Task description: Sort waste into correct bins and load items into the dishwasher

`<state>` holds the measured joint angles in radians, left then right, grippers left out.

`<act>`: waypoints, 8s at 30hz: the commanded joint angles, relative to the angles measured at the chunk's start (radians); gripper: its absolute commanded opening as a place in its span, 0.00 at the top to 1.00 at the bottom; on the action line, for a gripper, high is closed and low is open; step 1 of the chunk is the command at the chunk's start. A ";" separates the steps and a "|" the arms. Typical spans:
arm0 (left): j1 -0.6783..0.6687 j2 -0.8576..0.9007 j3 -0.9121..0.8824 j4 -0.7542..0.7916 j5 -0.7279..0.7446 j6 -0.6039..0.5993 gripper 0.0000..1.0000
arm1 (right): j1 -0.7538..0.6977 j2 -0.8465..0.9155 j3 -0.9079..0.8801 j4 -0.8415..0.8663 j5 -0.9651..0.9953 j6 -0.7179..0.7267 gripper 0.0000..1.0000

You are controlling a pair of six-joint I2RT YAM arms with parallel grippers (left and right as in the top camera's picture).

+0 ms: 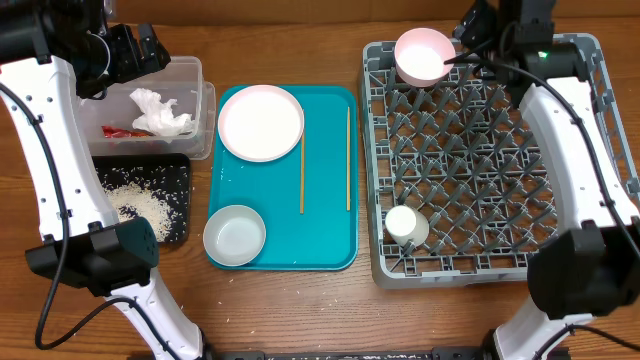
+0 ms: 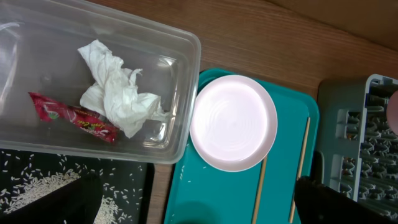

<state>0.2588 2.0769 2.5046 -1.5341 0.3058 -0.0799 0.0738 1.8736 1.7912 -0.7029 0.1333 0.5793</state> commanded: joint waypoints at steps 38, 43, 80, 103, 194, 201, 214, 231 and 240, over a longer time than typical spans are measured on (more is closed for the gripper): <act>-0.001 -0.010 -0.004 0.002 -0.003 -0.013 0.00 | 0.368 0.048 0.230 -0.327 1.067 -0.352 0.96; -0.001 -0.010 -0.004 0.002 -0.003 -0.013 0.00 | 0.434 0.171 0.230 -0.325 1.251 -0.486 0.96; -0.001 -0.010 -0.004 0.002 -0.003 -0.013 0.00 | 0.469 0.428 0.224 -0.347 1.180 -0.585 0.96; -0.001 -0.010 -0.004 0.002 -0.003 -0.013 0.00 | 0.632 0.367 0.261 -0.343 1.016 -0.579 0.17; -0.002 -0.010 -0.004 0.002 -0.002 -0.013 0.00 | 0.547 0.134 -0.084 -0.929 1.066 0.016 0.96; -0.002 -0.010 -0.004 0.002 -0.002 -0.013 0.00 | 0.549 0.134 -0.084 -0.917 0.998 0.016 0.96; -0.002 -0.010 -0.004 0.002 -0.002 -0.013 0.00 | 0.551 0.134 -0.084 -0.903 0.910 0.016 0.96; -0.002 -0.010 -0.004 0.002 -0.002 -0.013 0.00 | 0.619 0.214 -0.082 -0.993 0.829 -0.030 0.80; -0.002 -0.010 -0.004 0.002 -0.003 -0.013 0.00 | 0.698 0.214 -0.081 -0.993 0.784 -0.029 0.48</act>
<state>0.2588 2.0769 2.5046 -1.5341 0.3058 -0.0799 0.7353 2.0739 1.7088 -1.6997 0.9363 0.5419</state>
